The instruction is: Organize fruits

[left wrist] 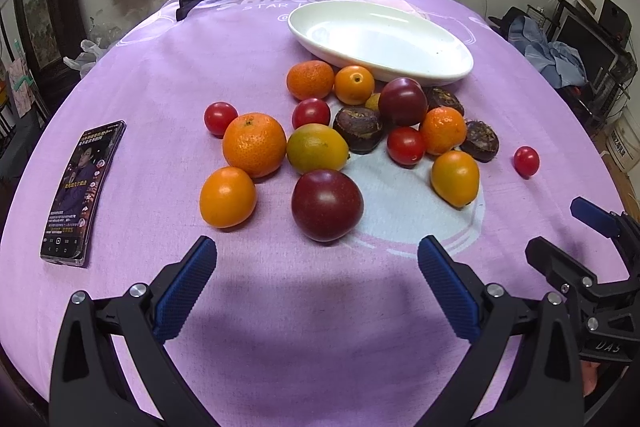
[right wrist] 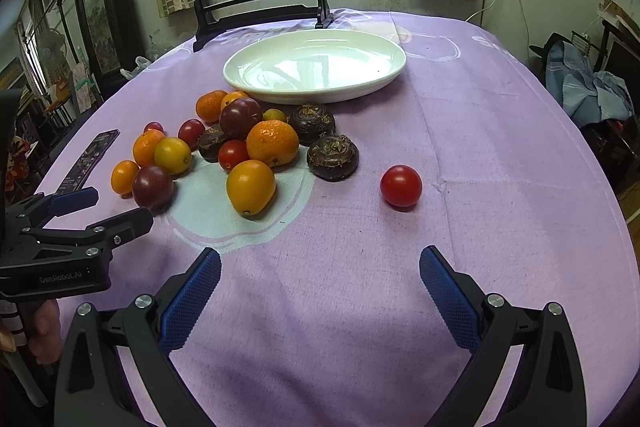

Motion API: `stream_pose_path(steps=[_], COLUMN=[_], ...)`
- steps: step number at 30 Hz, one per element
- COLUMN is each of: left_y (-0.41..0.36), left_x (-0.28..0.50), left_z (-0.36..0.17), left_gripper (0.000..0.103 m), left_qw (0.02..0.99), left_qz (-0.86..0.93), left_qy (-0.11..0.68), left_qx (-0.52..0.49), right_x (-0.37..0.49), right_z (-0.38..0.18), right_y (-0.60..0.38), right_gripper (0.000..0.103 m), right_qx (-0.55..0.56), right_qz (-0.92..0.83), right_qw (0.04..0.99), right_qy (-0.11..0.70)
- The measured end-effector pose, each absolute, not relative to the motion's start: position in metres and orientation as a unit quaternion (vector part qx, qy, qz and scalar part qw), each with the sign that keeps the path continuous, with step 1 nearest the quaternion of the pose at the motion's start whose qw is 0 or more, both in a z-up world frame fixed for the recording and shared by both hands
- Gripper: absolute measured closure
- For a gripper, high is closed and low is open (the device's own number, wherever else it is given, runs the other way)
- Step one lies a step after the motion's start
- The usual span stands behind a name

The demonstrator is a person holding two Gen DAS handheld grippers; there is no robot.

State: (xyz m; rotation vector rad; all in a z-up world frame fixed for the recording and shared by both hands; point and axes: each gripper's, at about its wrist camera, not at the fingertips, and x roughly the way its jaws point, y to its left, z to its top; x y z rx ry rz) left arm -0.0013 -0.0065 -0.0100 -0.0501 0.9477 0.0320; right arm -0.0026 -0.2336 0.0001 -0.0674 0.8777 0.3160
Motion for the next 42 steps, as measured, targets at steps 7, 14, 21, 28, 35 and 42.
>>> stream_pose_path(steps=[7,14,21,28,35,42], left_y=[-0.007,-0.007,-0.007,-0.008,-0.01,0.001], left_x=[-0.002,-0.002,-0.002,-0.002,0.0,-0.001], left_z=[-0.01,-0.01,-0.011,-0.012,-0.016,-0.017], left_gripper=[0.004,0.004,0.004,0.004,0.004,0.004], left_qw=[0.89,0.89,0.89,0.889,0.885,0.887], left_qz=[0.015,0.015,0.015,0.014,0.015,-0.002], left_qy=[0.456,0.456,0.456,0.457,0.465,0.462], left_qx=[-0.023,-0.023,-0.022,-0.022,-0.018,-0.02], right_x=[-0.002,-0.003,-0.003,-0.003,-0.001,-0.001], right_z=[0.0,0.001,-0.001,-0.001,-0.005,-0.008], right_y=[-0.234,-0.234,-0.235,-0.236,-0.24,-0.245], right_gripper=[0.003,0.003,0.003,0.003,0.003,0.003], right_qx=[-0.032,-0.031,-0.03,-0.029,-0.022,-0.012], right_qz=[0.152,0.152,0.152,0.153,0.155,0.163], right_qw=[0.892,0.892,0.891,0.891,0.889,0.888], right_qy=[0.424,0.424,0.426,0.426,0.431,0.429])
